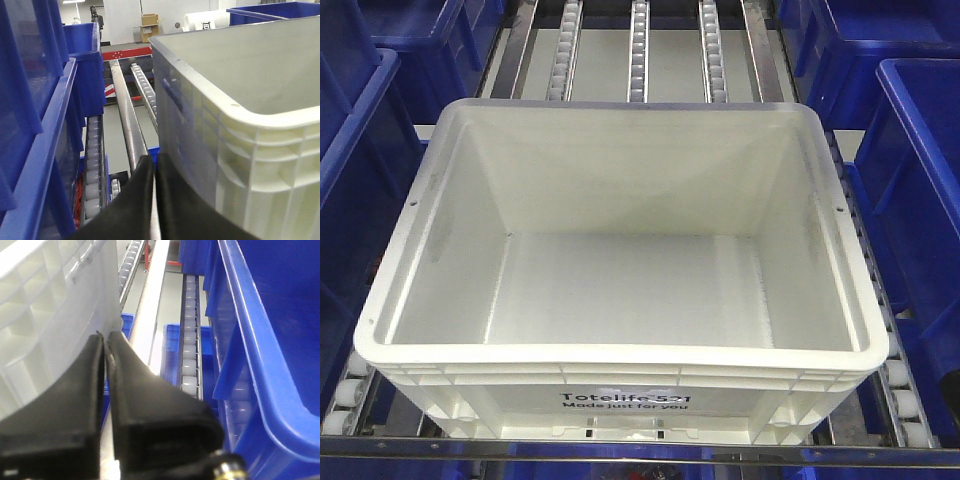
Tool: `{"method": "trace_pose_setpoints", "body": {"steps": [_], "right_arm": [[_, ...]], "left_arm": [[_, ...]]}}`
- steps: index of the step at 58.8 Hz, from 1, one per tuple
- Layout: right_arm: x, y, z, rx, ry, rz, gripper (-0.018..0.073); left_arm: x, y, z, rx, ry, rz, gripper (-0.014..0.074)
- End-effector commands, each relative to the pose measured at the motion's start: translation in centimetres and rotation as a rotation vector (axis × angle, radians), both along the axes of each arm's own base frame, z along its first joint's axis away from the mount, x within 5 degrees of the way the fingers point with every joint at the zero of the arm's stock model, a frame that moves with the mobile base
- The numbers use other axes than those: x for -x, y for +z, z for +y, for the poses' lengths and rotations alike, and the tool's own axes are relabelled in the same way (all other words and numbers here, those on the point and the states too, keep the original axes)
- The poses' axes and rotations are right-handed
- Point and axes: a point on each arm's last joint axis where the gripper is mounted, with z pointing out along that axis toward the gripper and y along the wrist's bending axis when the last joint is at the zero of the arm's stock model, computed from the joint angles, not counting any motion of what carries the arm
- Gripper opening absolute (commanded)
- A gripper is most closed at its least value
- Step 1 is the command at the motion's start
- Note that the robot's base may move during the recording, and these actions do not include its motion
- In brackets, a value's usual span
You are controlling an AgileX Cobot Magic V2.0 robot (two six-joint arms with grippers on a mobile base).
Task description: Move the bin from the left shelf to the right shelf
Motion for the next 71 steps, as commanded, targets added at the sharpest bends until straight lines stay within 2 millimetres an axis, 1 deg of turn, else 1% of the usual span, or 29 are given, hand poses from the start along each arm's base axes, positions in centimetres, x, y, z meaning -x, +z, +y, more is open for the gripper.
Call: {"method": "trace_pose_setpoints", "body": {"steps": [1, 24, 30, 36, 42, 46, 51, 55, 63, 65, 71], "right_arm": [[0.0, 0.1, -0.1, 0.002, -0.011, -0.066, -0.0008], [0.0, 0.1, -0.1, 0.001, -0.012, -0.071, -0.0008], [0.0, 0.4, -0.1, -0.028, -0.015, -0.091, -0.0008], [0.0, 0.7, -0.2, -0.111, -0.021, -0.110, -0.0008], [0.0, 1.2, -0.3, -0.200, -0.030, -0.135, -0.0008], [0.1, 1.6, -0.4, -0.225, -0.030, -0.143, -0.0008], [0.3, 2.6, -0.3, -0.229, -0.021, -0.155, -0.0008], [0.6, 4.0, -0.3, -0.230, -0.005, -0.163, -0.0008], [1.5, 7.1, 0.0, -0.195, 0.039, -0.146, -0.0008], [1.7, 7.8, 0.1, -0.171, 0.051, -0.127, -0.0008], [1.5, 9.9, 0.5, -0.096, 0.088, -0.030, -0.0008]], "left_arm": [[0.0, 0.1, 0.1, 0.028, 0.004, -0.059, -0.0006], [0.0, 0.1, 0.1, 0.029, 0.005, -0.063, -0.0006], [0.1, 0.5, 0.1, 0.039, 0.011, -0.108, -0.0006], [0.2, 1.3, 0.2, 0.097, 0.013, -0.159, -0.0006], [0.4, 2.3, 0.4, 0.170, 0.018, -0.265, -0.0006], [0.5, 2.9, 0.5, 0.211, 0.018, -0.322, -0.0006], [0.6, 3.2, 0.5, 0.253, 0.010, -0.335, -0.0006], [0.8, 4.0, 0.5, 0.290, -0.004, -0.296, -0.0006], [1.6, 6.9, 0.3, 0.277, -0.027, -0.193, -0.0006], [1.8, 7.8, 0.3, 0.270, -0.032, -0.163, -0.0006], [1.7, 9.6, 0.0, 0.244, -0.039, -0.032, -0.0006]]}}
